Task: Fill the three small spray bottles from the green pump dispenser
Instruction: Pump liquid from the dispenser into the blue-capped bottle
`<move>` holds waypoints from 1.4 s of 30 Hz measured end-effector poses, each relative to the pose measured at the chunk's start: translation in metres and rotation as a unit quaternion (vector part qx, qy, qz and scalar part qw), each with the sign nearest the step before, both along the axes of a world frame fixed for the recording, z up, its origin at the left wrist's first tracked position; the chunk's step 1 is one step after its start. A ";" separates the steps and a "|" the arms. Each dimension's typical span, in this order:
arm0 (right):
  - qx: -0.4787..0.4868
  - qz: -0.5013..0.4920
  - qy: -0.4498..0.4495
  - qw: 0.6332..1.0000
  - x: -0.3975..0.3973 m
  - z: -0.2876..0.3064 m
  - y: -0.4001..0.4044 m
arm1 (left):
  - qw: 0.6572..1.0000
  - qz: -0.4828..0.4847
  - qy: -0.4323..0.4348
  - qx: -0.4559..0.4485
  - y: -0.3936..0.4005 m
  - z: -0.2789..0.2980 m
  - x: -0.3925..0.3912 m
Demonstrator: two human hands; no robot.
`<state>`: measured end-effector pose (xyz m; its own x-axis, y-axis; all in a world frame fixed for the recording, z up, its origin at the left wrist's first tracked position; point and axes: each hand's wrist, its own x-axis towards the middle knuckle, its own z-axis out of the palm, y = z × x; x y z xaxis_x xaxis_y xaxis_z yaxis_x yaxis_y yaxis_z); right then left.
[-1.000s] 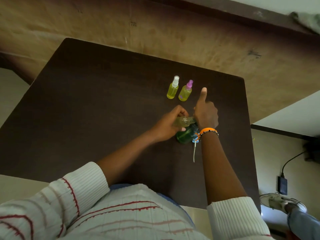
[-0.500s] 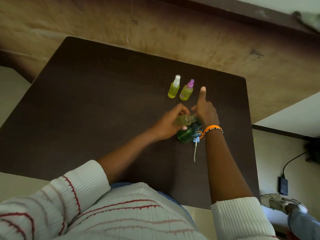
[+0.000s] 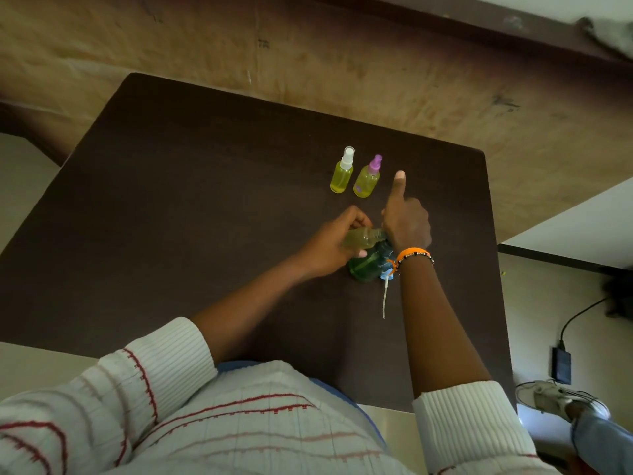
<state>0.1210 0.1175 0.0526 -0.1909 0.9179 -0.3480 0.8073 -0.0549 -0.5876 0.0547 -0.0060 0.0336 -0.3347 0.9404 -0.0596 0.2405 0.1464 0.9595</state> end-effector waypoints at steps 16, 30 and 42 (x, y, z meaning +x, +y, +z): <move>0.036 -0.039 0.071 0.996 0.002 -0.004 -0.002 | 1.000 0.002 -0.001 -0.004 0.000 -0.002 0.003; -0.006 -0.041 0.081 0.996 0.002 -0.003 -0.001 | 1.000 -0.002 -0.004 0.010 -0.001 0.002 0.001; -0.027 0.020 0.033 0.999 0.003 -0.004 0.002 | 1.000 -0.007 -0.010 0.010 -0.002 -0.001 0.000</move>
<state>0.1238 0.1199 0.0489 -0.2515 0.8893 -0.3820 0.7692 -0.0559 -0.6366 0.0549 -0.0077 0.0325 -0.3204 0.9461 -0.0469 0.2234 0.1236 0.9669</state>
